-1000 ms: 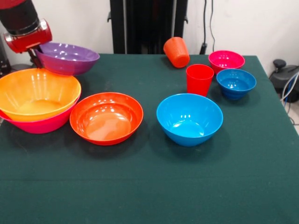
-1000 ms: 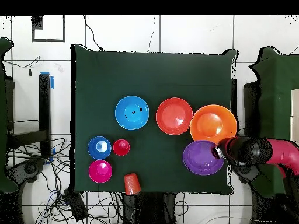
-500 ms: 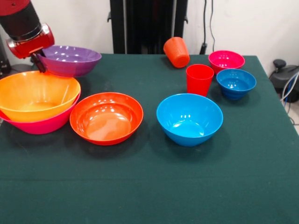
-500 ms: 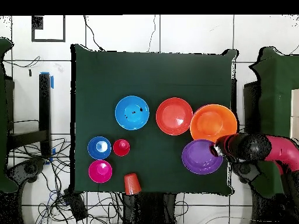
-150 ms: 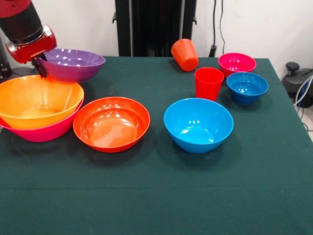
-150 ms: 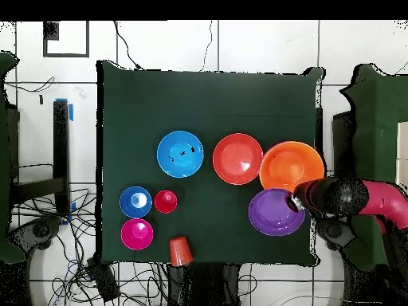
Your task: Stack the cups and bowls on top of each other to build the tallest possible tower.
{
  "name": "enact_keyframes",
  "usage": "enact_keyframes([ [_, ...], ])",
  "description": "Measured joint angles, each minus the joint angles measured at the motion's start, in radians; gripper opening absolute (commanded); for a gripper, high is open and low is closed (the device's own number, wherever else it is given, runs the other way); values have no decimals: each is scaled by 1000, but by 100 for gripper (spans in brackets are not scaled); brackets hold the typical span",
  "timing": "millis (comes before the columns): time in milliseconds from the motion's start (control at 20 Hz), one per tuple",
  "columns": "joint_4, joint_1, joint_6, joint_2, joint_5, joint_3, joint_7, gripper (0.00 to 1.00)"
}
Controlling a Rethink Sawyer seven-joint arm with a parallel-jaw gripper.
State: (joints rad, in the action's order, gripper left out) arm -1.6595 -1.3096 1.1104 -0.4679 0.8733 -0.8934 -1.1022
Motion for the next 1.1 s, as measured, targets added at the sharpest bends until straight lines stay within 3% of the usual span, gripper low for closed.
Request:
enact_keyframes([
  [1100, 26, 52, 4, -93, 0, 4, 5, 0],
])
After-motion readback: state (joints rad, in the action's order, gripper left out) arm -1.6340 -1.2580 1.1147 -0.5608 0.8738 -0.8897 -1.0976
